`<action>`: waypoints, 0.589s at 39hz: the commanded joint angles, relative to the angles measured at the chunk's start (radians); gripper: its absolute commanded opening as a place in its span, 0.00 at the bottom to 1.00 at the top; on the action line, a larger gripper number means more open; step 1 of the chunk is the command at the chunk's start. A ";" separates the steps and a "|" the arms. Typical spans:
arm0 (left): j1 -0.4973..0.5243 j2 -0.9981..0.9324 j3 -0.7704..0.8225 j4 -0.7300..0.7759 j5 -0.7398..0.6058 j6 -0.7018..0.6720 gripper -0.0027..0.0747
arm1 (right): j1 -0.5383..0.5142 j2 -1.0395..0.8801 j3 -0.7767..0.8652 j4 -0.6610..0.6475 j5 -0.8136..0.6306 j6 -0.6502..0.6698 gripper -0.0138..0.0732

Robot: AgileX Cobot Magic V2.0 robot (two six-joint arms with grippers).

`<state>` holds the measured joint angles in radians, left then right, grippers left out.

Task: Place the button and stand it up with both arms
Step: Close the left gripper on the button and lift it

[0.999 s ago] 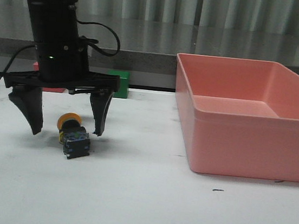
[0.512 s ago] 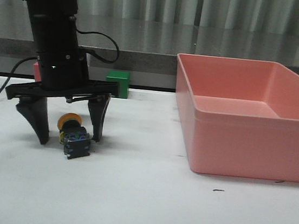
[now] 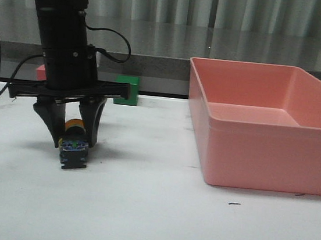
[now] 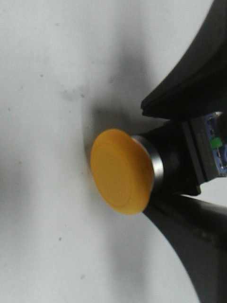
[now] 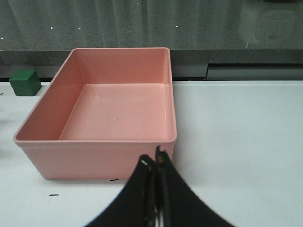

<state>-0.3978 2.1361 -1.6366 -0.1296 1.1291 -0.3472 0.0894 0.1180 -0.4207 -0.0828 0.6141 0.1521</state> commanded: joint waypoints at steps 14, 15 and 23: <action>-0.043 -0.312 0.238 0.279 -0.371 -0.097 0.25 | -0.004 0.013 -0.025 -0.017 -0.088 -0.012 0.08; -0.043 -0.344 0.280 0.290 -0.428 -0.102 0.25 | -0.004 0.013 -0.025 -0.017 -0.088 -0.012 0.08; -0.034 -0.540 0.559 0.470 -0.830 -0.141 0.25 | -0.004 0.013 -0.025 -0.017 -0.088 -0.012 0.08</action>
<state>-0.4360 1.7184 -1.1482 0.2494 0.5243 -0.4652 0.0894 0.1180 -0.4207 -0.0828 0.6141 0.1521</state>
